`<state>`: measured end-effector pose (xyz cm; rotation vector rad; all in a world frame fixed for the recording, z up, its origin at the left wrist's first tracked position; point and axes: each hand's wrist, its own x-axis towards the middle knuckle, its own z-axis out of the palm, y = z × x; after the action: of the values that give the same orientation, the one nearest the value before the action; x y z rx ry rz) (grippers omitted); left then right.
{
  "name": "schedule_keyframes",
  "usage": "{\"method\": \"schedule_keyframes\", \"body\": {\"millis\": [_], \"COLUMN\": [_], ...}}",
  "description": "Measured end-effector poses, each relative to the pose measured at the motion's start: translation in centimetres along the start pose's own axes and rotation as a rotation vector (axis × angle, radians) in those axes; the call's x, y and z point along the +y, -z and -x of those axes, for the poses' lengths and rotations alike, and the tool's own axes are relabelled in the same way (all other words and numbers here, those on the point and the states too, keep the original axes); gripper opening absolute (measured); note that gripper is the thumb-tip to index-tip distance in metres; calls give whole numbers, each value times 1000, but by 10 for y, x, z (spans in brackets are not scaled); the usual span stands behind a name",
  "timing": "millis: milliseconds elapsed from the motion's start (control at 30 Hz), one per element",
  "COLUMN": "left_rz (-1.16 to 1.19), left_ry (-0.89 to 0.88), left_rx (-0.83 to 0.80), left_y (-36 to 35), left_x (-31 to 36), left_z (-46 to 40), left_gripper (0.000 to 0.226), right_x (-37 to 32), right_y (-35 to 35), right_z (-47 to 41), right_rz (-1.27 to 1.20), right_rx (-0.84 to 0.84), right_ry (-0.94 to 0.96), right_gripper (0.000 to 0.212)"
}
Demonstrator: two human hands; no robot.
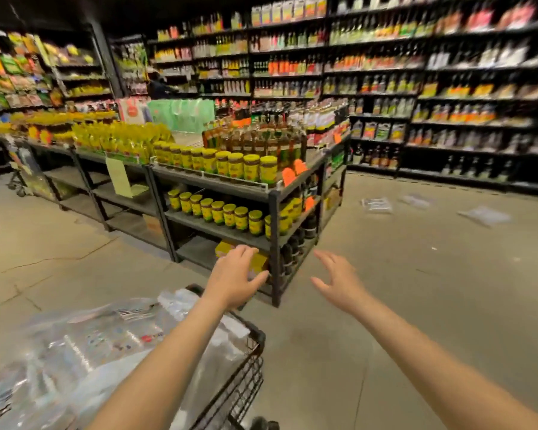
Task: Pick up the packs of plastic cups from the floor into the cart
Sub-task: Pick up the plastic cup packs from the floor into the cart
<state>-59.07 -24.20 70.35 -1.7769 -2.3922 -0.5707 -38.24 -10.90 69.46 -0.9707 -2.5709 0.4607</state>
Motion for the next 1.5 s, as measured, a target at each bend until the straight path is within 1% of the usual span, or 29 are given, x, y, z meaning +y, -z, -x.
{"method": "schedule_keyframes", "body": {"millis": [233,367,500,700,900,1067,1267,1433,1500], "left_rz": [31,46,55,74,149,170,168,169,163], "left_ry": [-154,-239,-318,-407,-498,-598,-632,-640,-652], "left_rx": [-9,-46,-41,-44,-5,-37,-71,-124,-125], "left_y": [-71,-105,-128,-165,-176,-198,-256,-306,-324], "left_x": [144,205,256,306,351,382,423,471,495], "left_z": [-80,-129,-183,-285,-423,-515,-593,-652,-681], "left_gripper": [62,63,59,62,63,65,59,60,60], "right_x": [154,229,290,369,438,486,566,650,688], "right_y": [81,115,143,174,226,257,271,283,296], "right_z": [37,47,41,2,-80,-134,-175,-206,-220], "right_rz": [135,129,117,116,108,116,152,119,118], "right_rx": [79,142,192,260,364,459,436,429,417], "right_ry": [-189,-299,-427,-529,-590,-606,-645,-664,-644], "right_gripper": [60,61,63,62,60,58,58,59,59]}}
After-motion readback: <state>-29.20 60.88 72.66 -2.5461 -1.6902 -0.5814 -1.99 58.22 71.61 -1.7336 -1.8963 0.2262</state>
